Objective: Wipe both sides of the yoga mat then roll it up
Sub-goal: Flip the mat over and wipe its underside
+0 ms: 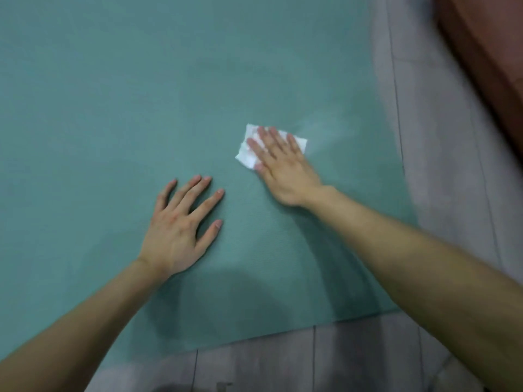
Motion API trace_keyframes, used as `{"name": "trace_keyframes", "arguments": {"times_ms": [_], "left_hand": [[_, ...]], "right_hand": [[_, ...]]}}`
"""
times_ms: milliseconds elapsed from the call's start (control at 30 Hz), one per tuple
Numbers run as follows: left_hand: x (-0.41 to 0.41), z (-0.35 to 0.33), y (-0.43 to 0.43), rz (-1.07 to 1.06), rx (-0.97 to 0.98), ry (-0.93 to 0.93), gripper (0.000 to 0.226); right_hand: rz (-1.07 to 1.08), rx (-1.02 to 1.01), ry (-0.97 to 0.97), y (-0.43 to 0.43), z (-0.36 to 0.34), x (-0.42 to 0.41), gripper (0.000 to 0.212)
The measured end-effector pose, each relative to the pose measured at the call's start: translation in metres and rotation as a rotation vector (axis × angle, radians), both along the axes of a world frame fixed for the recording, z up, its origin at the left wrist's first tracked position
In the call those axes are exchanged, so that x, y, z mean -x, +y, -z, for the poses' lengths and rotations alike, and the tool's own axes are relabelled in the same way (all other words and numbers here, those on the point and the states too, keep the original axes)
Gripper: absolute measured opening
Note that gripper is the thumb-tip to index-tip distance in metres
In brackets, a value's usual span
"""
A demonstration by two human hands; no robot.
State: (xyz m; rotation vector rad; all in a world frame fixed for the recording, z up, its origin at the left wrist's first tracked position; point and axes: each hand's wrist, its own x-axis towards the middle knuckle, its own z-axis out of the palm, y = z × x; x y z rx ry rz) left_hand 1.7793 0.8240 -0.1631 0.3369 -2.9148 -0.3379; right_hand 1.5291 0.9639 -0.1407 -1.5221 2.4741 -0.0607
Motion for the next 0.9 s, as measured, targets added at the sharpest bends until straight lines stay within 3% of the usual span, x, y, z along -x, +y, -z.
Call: {"name": "trace_keyframes", "arguments": {"times_ms": [67, 133, 200, 300, 367, 467, 533, 667, 733, 833, 900], "left_hand": [[-0.002, 0.005, 0.0, -0.032, -0.033, 0.078, 0.049], [-0.004, 0.007, 0.001, -0.085, -0.026, 0.132, 0.044], [-0.005, 0.006, 0.001, -0.138, 0.018, 0.144, 0.041], [-0.006, 0.001, 0.003, -0.173, 0.068, 0.157, 0.039], [-0.005, 0.001, 0.003, -0.163, 0.062, 0.149, 0.039], [-0.004, 0.0, 0.003, -0.168, 0.067, 0.15, 0.039], [-0.004, 0.0, 0.005, -0.176, 0.077, 0.159, 0.037], [-0.007, 0.002, 0.006, -0.233, 0.076, 0.138, 0.034], [-0.012, 0.002, 0.004, -0.234, 0.064, 0.112, 0.034], [-0.03, -0.002, -0.008, -0.159, 0.05, 0.071, 0.041], [-0.048, -0.007, -0.025, -0.174, 0.076, 0.019, 0.046]], "right_hand": [[-0.264, 0.011, -0.035, -0.003, 0.001, -0.047, 0.058], [-0.337, -0.017, -0.057, -0.003, -0.001, -0.026, 0.057], [-0.122, -0.038, -0.024, -0.009, -0.003, 0.037, 0.059], [0.43, -0.111, 0.002, -0.006, -0.009, 0.126, 0.063], [0.49, -0.09, -0.003, -0.015, -0.006, 0.115, 0.064], [0.016, 0.036, 0.086, -0.036, 0.011, 0.013, 0.062], [-0.251, 0.071, 0.031, -0.045, 0.014, -0.053, 0.059], [-0.344, 0.051, -0.065, -0.047, 0.005, -0.061, 0.056], [-0.185, 0.064, -0.028, -0.045, 0.007, -0.015, 0.058], [0.245, 0.018, -0.006, -0.031, 0.005, 0.074, 0.061], [0.389, -0.032, -0.015, -0.03, 0.003, 0.096, 0.062]]}}
